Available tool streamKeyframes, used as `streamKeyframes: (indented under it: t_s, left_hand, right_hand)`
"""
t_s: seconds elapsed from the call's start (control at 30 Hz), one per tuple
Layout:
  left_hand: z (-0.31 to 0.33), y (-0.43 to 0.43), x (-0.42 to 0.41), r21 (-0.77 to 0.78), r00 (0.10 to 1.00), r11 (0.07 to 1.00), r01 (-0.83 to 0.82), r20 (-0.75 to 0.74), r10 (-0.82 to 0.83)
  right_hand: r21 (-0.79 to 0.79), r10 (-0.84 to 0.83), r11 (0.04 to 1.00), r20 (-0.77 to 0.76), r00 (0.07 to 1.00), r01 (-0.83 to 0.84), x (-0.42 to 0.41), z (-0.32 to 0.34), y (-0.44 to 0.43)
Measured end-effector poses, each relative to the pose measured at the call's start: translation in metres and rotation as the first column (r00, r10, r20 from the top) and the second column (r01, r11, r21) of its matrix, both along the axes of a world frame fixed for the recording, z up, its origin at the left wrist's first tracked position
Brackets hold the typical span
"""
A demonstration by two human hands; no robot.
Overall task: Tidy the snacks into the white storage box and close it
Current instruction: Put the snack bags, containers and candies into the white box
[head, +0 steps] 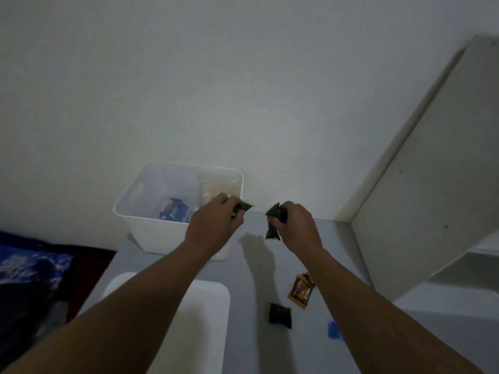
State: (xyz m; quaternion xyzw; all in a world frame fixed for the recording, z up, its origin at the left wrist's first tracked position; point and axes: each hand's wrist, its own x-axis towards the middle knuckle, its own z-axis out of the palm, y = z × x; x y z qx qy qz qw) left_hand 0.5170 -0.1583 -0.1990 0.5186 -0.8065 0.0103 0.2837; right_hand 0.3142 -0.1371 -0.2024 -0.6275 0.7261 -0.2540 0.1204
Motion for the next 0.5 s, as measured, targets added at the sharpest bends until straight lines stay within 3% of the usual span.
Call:
streamKeyframes:
  t_s: [0.2,0.5]
  left_hand:
    - [0.033,-0.049,0.071,0.083,0.972,0.980,-0.182,-0.134,0.192]
    - [0.018,-0.089,0.098,0.199,0.966,0.969,-0.145,-0.182,0.182]
  right_hand:
    - [-0.040,0.095,0.995,0.082,0.992,-0.092,0.077,0.027,-0.055]
    - [0.142,0.197,0.967,0.097,0.976,-0.210,0.114,0.011,-0.084]
